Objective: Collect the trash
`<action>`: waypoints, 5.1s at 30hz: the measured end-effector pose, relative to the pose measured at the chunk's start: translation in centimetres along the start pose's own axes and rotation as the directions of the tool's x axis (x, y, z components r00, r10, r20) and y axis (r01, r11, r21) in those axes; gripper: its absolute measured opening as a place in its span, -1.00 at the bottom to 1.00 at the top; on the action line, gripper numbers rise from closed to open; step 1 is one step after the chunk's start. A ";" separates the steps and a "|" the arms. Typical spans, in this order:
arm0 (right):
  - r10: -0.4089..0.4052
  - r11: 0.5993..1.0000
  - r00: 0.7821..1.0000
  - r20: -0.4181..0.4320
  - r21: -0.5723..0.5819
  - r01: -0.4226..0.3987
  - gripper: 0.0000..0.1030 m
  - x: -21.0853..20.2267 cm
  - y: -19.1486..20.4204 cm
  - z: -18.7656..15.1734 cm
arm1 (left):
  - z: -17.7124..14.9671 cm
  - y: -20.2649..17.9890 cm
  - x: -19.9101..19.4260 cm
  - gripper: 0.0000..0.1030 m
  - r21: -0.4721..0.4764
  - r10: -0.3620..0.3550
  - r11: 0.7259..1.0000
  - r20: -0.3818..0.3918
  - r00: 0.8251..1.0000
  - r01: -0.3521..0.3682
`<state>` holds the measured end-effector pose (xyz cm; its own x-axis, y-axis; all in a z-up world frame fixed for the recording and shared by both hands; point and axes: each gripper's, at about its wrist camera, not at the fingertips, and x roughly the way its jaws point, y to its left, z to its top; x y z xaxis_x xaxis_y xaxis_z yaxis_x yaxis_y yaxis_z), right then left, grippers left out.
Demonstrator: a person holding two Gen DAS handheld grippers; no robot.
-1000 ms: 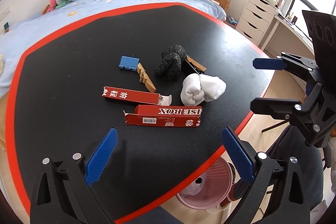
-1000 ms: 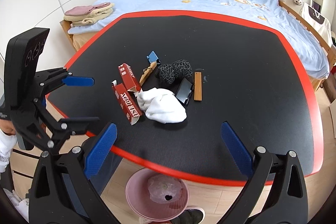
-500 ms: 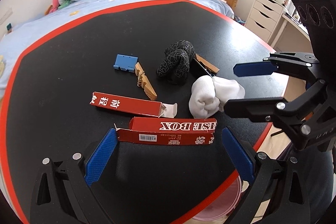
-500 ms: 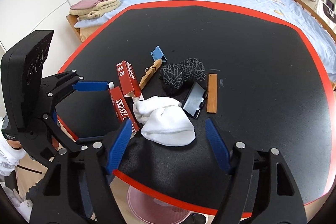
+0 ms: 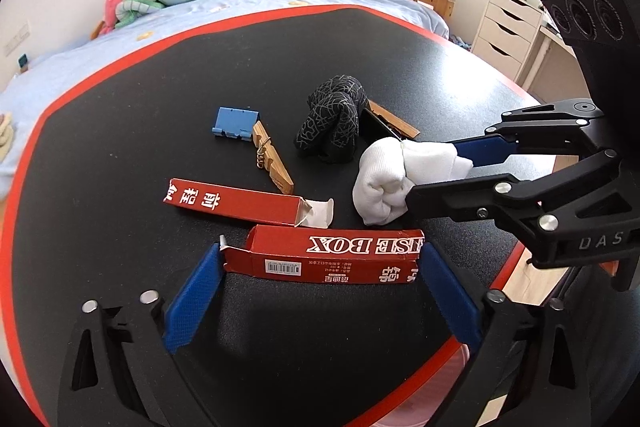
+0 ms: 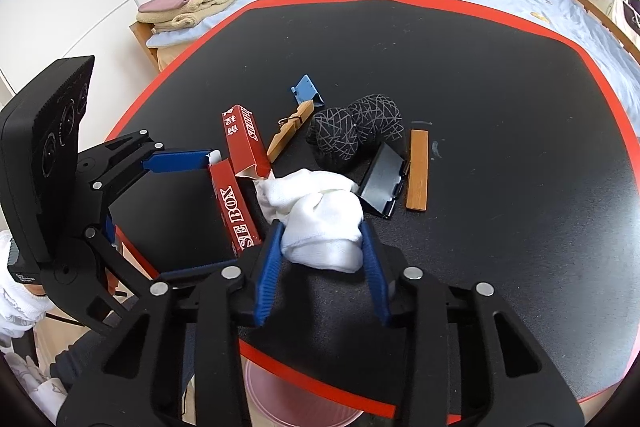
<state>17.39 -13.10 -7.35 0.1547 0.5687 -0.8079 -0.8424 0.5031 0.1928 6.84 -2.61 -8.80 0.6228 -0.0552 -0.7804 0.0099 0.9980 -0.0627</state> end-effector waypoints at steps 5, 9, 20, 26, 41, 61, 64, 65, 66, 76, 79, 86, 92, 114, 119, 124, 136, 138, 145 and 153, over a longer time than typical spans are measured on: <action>-0.004 1.000 1.000 0.007 -0.003 0.004 -0.48 0.0 0.1 -0.1 | 0.0 0.3 -0.4 0.50 0.000 -0.018 1.000 0.002 1.000 0.018; -0.008 1.000 1.000 0.014 -0.002 0.008 -0.54 -0.3 0.3 -0.2 | 0.1 0.6 -0.9 0.49 -0.015 -0.040 0.999 0.001 0.999 0.040; -0.027 1.000 0.998 0.059 0.002 0.026 -0.70 -2.6 1.0 -0.6 | 0.4 0.2 -3.7 0.49 -0.016 -0.080 0.997 0.027 0.996 0.081; -0.040 0.999 0.995 0.089 0.009 0.040 -0.71 -5.0 1.7 -1.7 | 0.0 -0.5 -5.8 0.49 -0.002 -0.110 0.994 0.038 0.993 0.110; -0.112 0.993 0.986 0.121 0.049 0.107 -0.70 -12.0 3.9 -8.4 | -2.8 -3.7 -9.4 0.49 0.042 -0.186 0.982 0.040 0.982 0.184; -0.079 0.994 0.997 -0.001 0.077 0.079 -0.70 -10.5 5.3 -15.0 | -6.7 -6.7 -9.1 0.49 0.085 -0.242 0.966 -0.042 0.969 0.245; -0.074 0.994 0.997 0.002 0.077 0.074 -0.70 -10.4 5.5 -15.0 | -6.7 -6.9 -9.0 0.49 0.089 -0.248 0.964 -0.049 0.968 0.251; -0.069 0.995 0.998 0.003 0.079 0.069 -0.68 -10.4 5.5 -15.0 | -6.7 -6.9 -8.9 0.49 0.089 -0.252 0.963 -0.051 0.967 0.255; -0.067 0.995 0.998 0.003 0.080 0.066 -0.61 -10.4 5.4 -15.0 | -6.7 -7.0 -8.9 0.51 0.089 -0.260 0.960 -0.054 0.964 0.264; -0.103 0.985 0.995 0.016 0.139 0.099 0.78 -10.5 4.0 -15.2 | -6.7 -6.7 -8.2 0.85 0.057 -0.247 0.966 -0.060 0.967 0.250; -0.102 0.984 0.995 0.018 0.150 0.098 0.84 -10.4 3.9 -15.3 | -6.6 -6.3 -8.1 0.85 0.047 -0.224 0.973 -0.060 0.973 0.227; -0.092 0.984 0.996 0.017 0.158 0.088 0.90 -10.3 4.0 -15.4 | -6.7 -5.9 -8.3 0.85 0.034 -0.207 0.977 -0.062 0.976 0.210; -0.089 0.983 0.996 0.018 0.161 0.085 0.93 -10.3 4.1 -15.3 | -6.8 -5.7 -8.5 0.86 0.026 -0.200 0.979 -0.059 0.978 0.202; -0.129 0.985 0.988 0.083 0.126 0.118 0.94 -11.0 2.6 -8.9 | -2.8 -0.1 -8.4 0.86 -0.009 -0.096 0.995 0.002 0.995 0.096; -0.145 0.985 0.986 0.084 0.107 0.135 0.94 -10.0 1.7 -6.6 | -1.3 1.7 -7.3 0.86 -0.022 -0.063 0.998 0.005 0.998 0.063; -0.156 0.983 0.984 0.083 0.112 0.146 0.94 -8.5 0.3 -4.5 | 0.1 3.0 -6.0 0.86 -0.016 -0.041 0.999 0.003 0.999 0.041; -0.216 0.973 0.976 0.039 0.090 0.212 0.94 -3.7 -3.3 0.0 | 2.2 5.1 -2.1 0.86 -0.009 -0.011 1.000 -0.023 1.000 0.011; -0.218 0.973 0.975 0.034 0.088 0.214 0.94 -3.1 -3.6 0.3 | 2.4 5.3 -1.4 0.86 -0.003 -0.005 1.000 -0.029 1.000 0.005; -0.227 0.971 0.973 0.034 0.085 0.223 0.94 -1.6 -4.6 1.5 | 2.7 5.5 0.0 0.86 0.008 -0.002 1.000 -0.044 0.999 0.002; -0.251 0.966 0.968 0.023 0.070 0.249 0.93 0.1 -5.5 2.0 | 2.7 5.8 1.0 0.86 0.009 -0.005 1.000 -0.052 0.999 0.006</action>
<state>23.08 -14.46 -7.35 0.3730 0.4390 -0.8174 -0.7394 0.6728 0.0239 9.63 3.15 -8.32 0.5814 -0.0619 -0.8112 0.0201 0.9979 -0.0617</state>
